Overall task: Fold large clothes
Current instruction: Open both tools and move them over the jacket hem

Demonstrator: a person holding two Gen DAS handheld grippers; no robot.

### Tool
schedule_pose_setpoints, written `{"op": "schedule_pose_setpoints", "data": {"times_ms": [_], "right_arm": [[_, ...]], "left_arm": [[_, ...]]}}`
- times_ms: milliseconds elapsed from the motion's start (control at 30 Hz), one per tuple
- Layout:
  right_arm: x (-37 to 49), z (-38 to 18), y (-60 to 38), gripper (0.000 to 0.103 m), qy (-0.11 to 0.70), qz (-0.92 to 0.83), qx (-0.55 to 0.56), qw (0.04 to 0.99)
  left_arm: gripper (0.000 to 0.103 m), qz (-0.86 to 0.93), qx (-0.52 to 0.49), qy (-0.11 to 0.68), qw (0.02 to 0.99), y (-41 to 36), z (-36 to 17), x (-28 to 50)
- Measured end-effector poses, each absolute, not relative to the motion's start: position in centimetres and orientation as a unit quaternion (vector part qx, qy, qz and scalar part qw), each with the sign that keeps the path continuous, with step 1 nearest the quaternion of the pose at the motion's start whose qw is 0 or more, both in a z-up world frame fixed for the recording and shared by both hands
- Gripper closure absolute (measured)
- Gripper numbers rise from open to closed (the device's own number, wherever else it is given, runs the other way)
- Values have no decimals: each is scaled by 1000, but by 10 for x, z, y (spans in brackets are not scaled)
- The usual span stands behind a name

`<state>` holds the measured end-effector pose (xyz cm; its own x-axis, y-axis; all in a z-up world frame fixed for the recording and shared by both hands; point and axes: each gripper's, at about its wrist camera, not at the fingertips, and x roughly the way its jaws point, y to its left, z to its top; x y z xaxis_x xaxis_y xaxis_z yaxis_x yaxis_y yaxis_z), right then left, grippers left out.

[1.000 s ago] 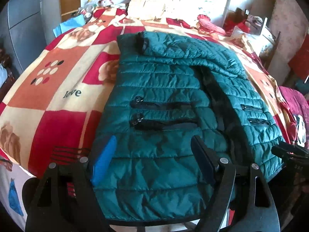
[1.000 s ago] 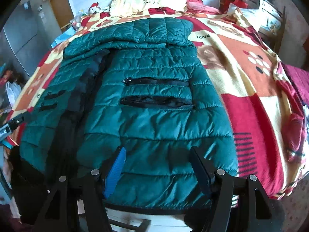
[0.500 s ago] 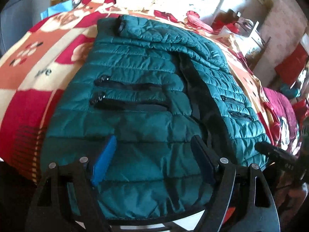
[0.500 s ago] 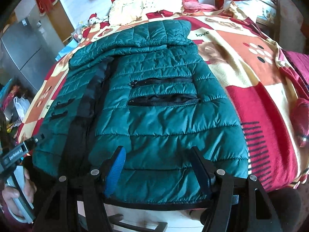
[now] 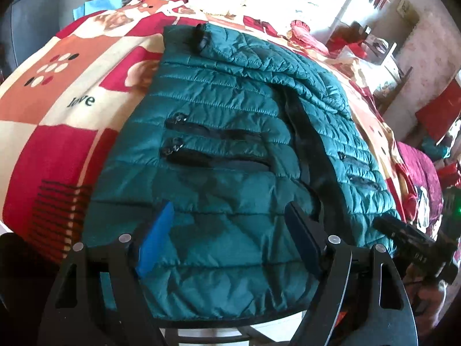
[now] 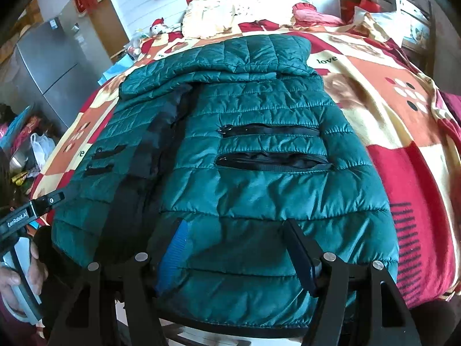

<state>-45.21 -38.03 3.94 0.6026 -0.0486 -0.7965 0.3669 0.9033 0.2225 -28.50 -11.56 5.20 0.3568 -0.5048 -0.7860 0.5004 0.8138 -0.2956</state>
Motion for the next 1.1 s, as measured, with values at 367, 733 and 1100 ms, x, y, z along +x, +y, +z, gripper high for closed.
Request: {"op": "schedule_pose_setpoints", "data": {"times_ms": [367,733,1100], "right_arm": [[-490,48,-425,37,425,-162,203,867],[-527,26,-488,37,433,-199,271,836],[-498,11,-474,36,450,-128,281,838]], "left_arm": [[23,-281,-33,471,836,-77,52,-287],[23,-238,-42,487,839,-44,36,-269],[23,-243,-65,520,816,-41,17,-261]]}}
